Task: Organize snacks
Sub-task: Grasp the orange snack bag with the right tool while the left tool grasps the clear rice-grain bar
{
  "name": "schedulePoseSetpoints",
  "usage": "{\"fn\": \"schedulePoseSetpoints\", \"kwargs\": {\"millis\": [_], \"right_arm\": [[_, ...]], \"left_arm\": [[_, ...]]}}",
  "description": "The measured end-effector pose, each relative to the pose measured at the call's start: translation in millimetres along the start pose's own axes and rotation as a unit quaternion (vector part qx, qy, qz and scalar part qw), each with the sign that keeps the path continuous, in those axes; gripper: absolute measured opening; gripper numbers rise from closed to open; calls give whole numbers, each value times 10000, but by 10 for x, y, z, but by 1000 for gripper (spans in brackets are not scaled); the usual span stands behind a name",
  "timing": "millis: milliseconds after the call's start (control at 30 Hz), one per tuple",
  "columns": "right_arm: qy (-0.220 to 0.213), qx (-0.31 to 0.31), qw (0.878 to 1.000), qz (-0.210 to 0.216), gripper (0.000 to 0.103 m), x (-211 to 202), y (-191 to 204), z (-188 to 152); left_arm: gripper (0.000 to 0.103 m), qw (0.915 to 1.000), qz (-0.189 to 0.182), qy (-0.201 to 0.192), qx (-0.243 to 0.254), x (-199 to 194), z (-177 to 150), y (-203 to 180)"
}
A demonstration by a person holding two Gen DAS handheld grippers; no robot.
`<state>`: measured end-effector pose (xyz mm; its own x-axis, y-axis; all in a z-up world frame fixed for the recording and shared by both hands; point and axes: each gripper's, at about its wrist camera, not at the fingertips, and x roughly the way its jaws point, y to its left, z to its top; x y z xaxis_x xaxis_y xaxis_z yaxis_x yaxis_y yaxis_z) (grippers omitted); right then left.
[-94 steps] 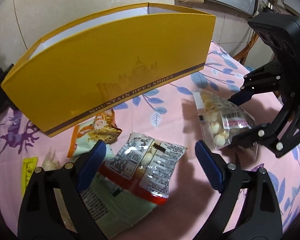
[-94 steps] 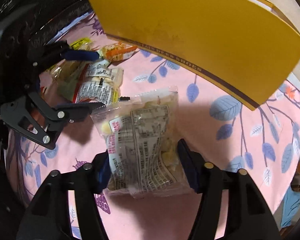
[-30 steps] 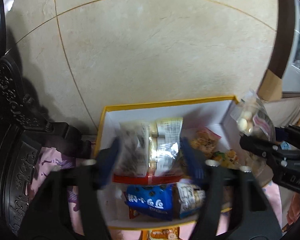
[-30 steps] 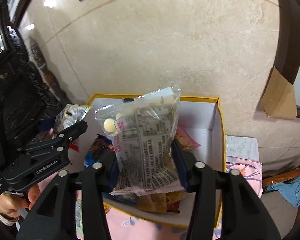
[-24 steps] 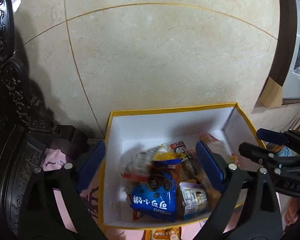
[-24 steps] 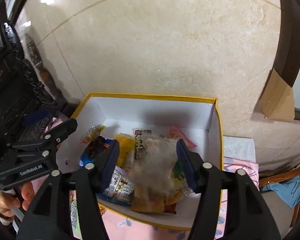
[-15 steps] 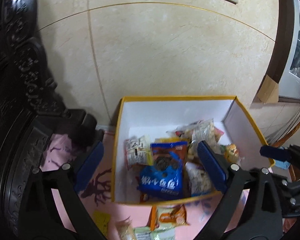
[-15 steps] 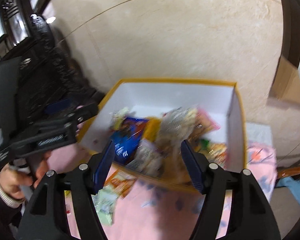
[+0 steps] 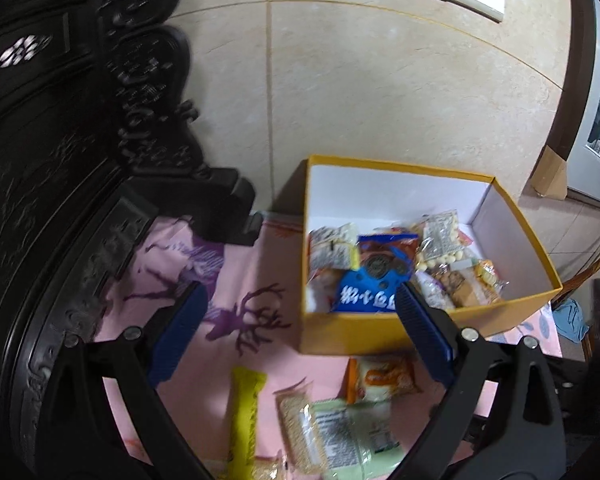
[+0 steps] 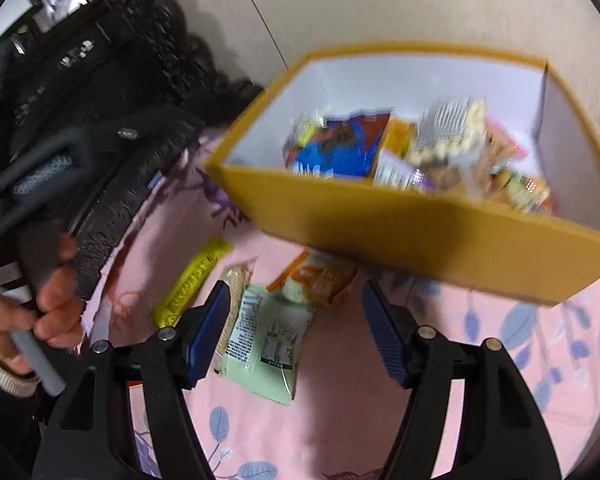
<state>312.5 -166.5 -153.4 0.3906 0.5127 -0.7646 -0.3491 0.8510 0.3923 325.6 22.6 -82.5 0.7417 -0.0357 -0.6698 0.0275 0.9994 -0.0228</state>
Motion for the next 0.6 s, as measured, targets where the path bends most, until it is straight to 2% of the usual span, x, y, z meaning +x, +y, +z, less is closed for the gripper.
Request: {"fn": "schedulePoseSetpoints", "kwargs": {"millis": [133,333,400,433,467,600], "right_arm": [[255,335,9991,-37,68,347,-86,-37],[369,384,9984,-171,67,611,-76,-20],[394,384,9982,-225,63,674,-72,-7],[403,395,9981,-255,58,713,-70,-4],[421,413,9979,-258,47,731,-71,-6],[550,398,9971,-345,41,845,-78,-40]], "left_arm": [[96,9997,45,141,-210,-12,-132,157],[96,9989,142,251,-376,-36,-299,342],[96,9984,158,301,-443,-30,-350,393],[96,9982,168,324,-474,-26,-373,414],[96,9979,181,345,-521,-28,-409,434],[96,9970,202,414,-626,-31,-532,475]]}}
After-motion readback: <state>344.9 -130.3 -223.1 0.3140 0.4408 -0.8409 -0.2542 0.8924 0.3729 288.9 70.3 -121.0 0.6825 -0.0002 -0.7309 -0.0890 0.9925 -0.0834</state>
